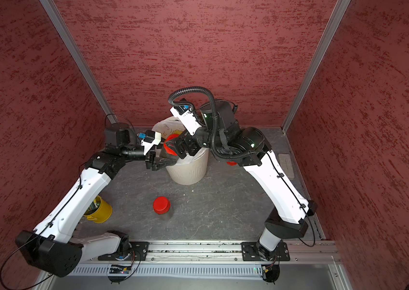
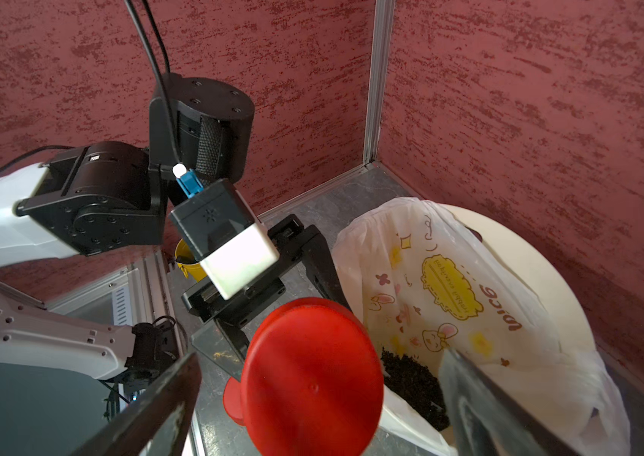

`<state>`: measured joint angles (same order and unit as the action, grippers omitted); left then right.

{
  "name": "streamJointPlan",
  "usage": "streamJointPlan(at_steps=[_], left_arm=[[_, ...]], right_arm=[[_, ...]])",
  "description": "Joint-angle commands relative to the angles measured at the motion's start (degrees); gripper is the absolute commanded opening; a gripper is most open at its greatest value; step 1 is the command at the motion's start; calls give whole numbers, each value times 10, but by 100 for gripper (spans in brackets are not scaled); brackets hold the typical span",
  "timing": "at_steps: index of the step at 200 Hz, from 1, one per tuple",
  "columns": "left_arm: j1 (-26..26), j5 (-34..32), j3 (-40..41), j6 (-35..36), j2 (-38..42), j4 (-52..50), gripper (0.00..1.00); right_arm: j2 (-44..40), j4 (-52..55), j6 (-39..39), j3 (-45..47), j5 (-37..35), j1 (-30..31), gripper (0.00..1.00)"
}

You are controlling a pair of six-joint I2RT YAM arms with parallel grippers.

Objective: Empty moldy tea leaves from jars
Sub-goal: Unscrew the lid from the jar.

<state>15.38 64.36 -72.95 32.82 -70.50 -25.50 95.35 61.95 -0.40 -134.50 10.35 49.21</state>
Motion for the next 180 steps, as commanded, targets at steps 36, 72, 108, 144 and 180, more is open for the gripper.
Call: streamJointPlan(at_steps=[36,72,108,144,180], left_arm=[[-4,2,-2,-6,1,8,66],[-4,2,-1,-6,4,6,66],[-4,3,-3,-6,3,5,66],[-4,3,-2,-5,2,5,66],[-4,4,-2,-5,1,5,66]], right_arm=[[5,25,85,9,-59,18,95],[10,25,92,17,-78,27,94],[18,22,91,21,-83,35,92],[19,15,90,26,-74,36,88],[18,14,87,29,-72,36,82]])
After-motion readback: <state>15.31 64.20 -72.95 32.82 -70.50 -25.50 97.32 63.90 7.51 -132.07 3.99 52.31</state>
